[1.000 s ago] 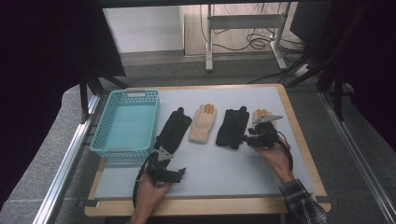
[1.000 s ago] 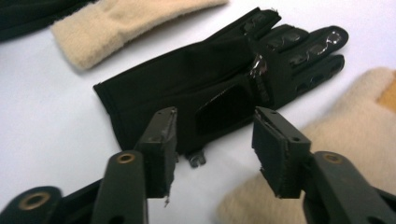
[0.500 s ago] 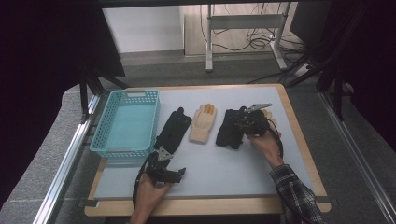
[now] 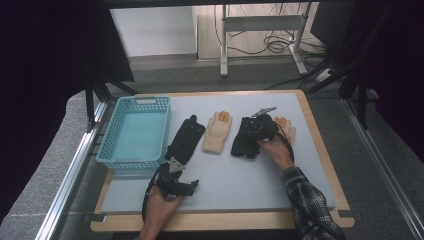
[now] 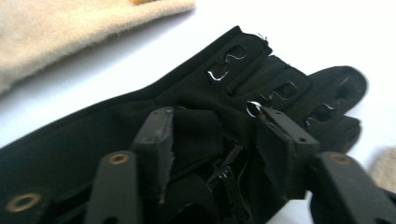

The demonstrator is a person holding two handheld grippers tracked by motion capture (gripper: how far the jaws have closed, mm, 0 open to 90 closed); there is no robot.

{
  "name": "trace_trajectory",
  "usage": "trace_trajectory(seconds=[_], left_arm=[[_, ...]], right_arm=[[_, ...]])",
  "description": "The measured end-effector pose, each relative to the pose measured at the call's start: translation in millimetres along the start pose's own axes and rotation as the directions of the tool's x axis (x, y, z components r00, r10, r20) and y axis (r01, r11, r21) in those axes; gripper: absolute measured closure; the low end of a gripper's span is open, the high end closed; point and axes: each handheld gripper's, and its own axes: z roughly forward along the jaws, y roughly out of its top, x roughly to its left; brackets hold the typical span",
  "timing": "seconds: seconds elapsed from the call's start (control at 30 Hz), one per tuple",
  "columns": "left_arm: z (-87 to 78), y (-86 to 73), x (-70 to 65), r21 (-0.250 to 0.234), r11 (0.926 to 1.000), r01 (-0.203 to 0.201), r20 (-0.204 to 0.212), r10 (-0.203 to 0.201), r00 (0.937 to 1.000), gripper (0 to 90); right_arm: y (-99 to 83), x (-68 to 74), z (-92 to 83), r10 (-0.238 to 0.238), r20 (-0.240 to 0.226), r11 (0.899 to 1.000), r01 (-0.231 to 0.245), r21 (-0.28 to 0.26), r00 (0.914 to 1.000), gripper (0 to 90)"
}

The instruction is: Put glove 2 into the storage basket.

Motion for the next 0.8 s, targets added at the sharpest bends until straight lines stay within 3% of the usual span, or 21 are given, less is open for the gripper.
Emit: trace_trajectory(seconds=[0.07, 0.1, 0.2, 0.43, 0.6, 0.8], left_arm=[[0.2, -0.1, 0.0, -0.002, 1.0000, 0.000, -0.001, 0.000, 1.0000, 7.8], [0.2, -0.1, -0.1, -0.002, 1.0000, 0.000, -0.001, 0.000, 1.0000, 7.8], [0.2, -0.1, -0.1, -0.002, 1.0000, 0.001, -0.001, -0.001, 1.0000, 7.8], [0.2, -0.1, 0.0, -0.002, 1.0000, 0.001, 0.000, -0.001, 1.0000, 7.8], [0.1, -0.1, 0.0, -0.002, 1.0000, 0.000, 0.000, 0.000, 1.0000, 7.8], [0.1, -0.1, 0.0, -0.001, 1.0000, 0.000, -0.001, 0.000, 1.0000, 7.8]], right_arm=[[0.4, -0.8, 0.6, 0.010, -0.029, 1.000, -0.010, 0.005, 0.9995, 56.0], [-1.2, -3.5, 0.5, 0.045, -0.080, 0.999, -0.045, 0.004, 0.9958, 67.2], [-2.5, -7.5, -1.2, 0.076, -0.098, 0.997, -0.076, 0.003, 0.9923, 80.1], [-0.8, -6.0, -10.3, 0.070, -0.102, 0.997, -0.071, -0.006, 0.9923, 82.8], [1.3, -1.8, -27.9, 0.051, -0.107, 0.997, -0.056, -0.045, 0.9929, 82.9], [3.4, 10.2, -55.3, 0.029, -0.148, 0.996, -0.041, -0.079, 0.9886, 82.9]])
